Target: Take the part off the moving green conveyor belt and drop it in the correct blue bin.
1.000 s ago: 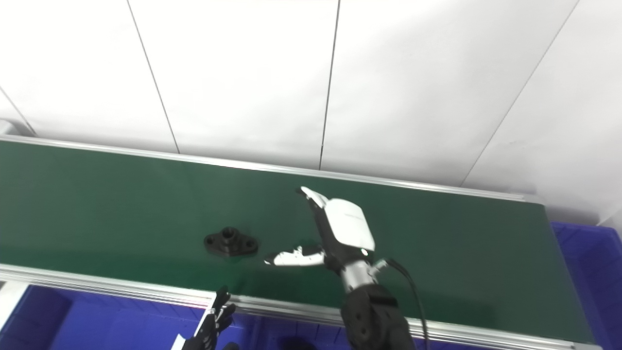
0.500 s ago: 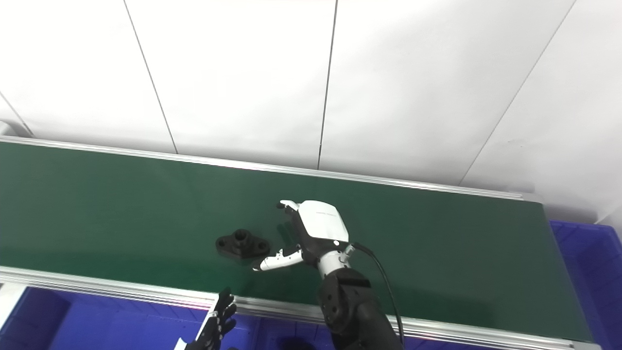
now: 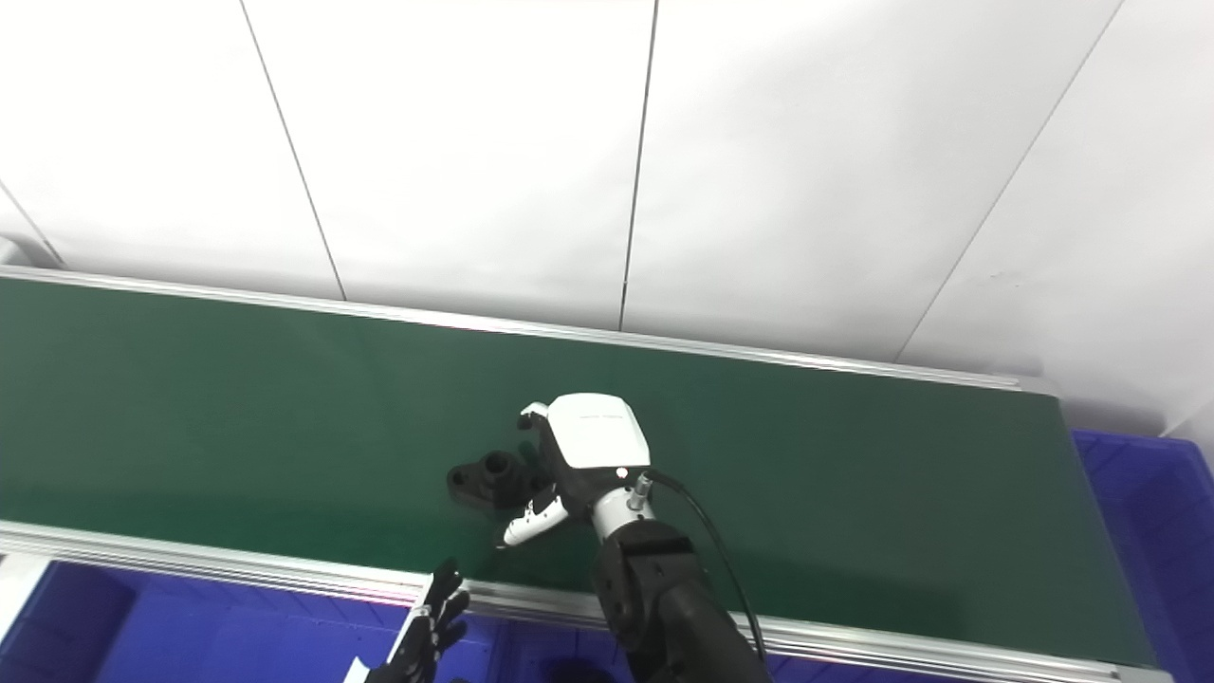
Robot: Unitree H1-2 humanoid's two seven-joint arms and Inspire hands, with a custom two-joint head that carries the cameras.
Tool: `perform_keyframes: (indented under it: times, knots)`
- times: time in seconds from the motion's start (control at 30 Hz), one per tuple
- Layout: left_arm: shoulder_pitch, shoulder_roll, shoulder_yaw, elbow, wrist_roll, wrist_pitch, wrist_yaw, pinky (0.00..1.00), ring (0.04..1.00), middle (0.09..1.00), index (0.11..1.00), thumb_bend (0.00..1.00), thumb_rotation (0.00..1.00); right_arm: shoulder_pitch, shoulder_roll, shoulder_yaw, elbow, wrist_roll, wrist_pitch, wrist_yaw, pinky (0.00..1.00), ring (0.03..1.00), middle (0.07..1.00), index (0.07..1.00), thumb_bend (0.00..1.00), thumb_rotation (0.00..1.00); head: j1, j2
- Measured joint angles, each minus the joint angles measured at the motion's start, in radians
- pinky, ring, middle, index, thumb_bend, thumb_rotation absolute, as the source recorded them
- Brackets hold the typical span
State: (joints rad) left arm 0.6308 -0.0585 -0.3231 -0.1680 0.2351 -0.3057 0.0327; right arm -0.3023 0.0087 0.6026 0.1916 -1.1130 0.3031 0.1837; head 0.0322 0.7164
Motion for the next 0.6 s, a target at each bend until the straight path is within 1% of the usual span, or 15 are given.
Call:
perform_keyframes:
  times: [0.07, 0.13, 0.17, 0.2, 0.23, 0.27, 0.37, 0.5, 0.6]
  knots:
    - [0.0, 0.0, 0.0, 0.0, 0.008, 0.0, 0.001, 0.91, 0.957, 1.0, 1.0, 0.69, 0.84, 0.003, 0.008, 0.0, 0.005, 0.001, 0.0, -0.007, 0.26, 0.378, 0.621, 0.727, 0.83, 0.24, 0.003, 0.005]
    - [0.0, -0.001, 0.0, 0.0, 0.018, 0.0, 0.001, 0.91, 0.958, 1.0, 1.0, 0.68, 0.85, 0.005, 0.009, 0.008, 0.012, -0.004, 0.0, -0.025, 0.23, 0.327, 0.543, 0.681, 0.79, 0.2, 0.006, 0.006]
    - [0.0, -0.001, 0.0, 0.0, 0.02, 0.0, 0.002, 0.9, 0.958, 1.0, 1.0, 0.68, 0.85, 0.005, 0.008, 0.012, 0.012, -0.004, 0.0, -0.03, 0.22, 0.32, 0.531, 0.673, 0.78, 0.19, 0.009, 0.009]
    - [0.0, -0.001, 0.0, 0.0, 0.023, 0.0, 0.003, 0.9, 0.958, 1.0, 1.0, 0.69, 0.84, 0.004, 0.008, 0.02, 0.012, -0.005, -0.001, -0.035, 0.21, 0.304, 0.497, 0.658, 0.76, 0.17, 0.011, 0.011]
    - [0.0, -0.001, 0.0, 0.0, 0.026, 0.0, 0.004, 0.9, 0.957, 1.0, 1.0, 0.69, 0.84, 0.003, 0.008, 0.031, 0.013, -0.009, -0.001, -0.04, 0.19, 0.273, 0.429, 0.607, 0.7, 0.15, 0.015, 0.015]
    - [0.0, -0.001, 0.0, 0.0, 0.03, 0.0, 0.006, 0.91, 0.957, 1.0, 1.0, 0.69, 0.83, 0.001, 0.006, 0.045, 0.015, -0.013, -0.001, -0.043, 0.17, 0.235, 0.353, 0.528, 0.57, 0.14, 0.018, 0.018]
    - [0.0, -0.001, 0.0, -0.001, 0.03, 0.0, 0.007, 0.91, 0.954, 1.0, 1.0, 0.7, 0.83, -0.015, -0.001, 0.08, 0.027, -0.023, -0.002, -0.056, 0.15, 0.213, 0.304, 0.492, 0.53, 0.13, 0.021, 0.021]
    - [0.0, -0.002, 0.0, -0.001, 0.031, 0.001, 0.009, 0.9, 0.95, 1.0, 1.0, 0.7, 0.83, -0.013, -0.007, 0.094, 0.047, -0.022, -0.002, -0.094, 0.12, 0.18, 0.26, 0.477, 0.51, 0.14, 0.023, 0.026]
    - [0.0, -0.002, 0.0, -0.002, 0.033, 0.002, 0.01, 0.9, 0.948, 1.0, 1.0, 0.7, 0.83, -0.006, -0.015, 0.103, 0.054, -0.022, -0.003, -0.141, 0.11, 0.172, 0.25, 0.474, 0.51, 0.14, 0.02, 0.029]
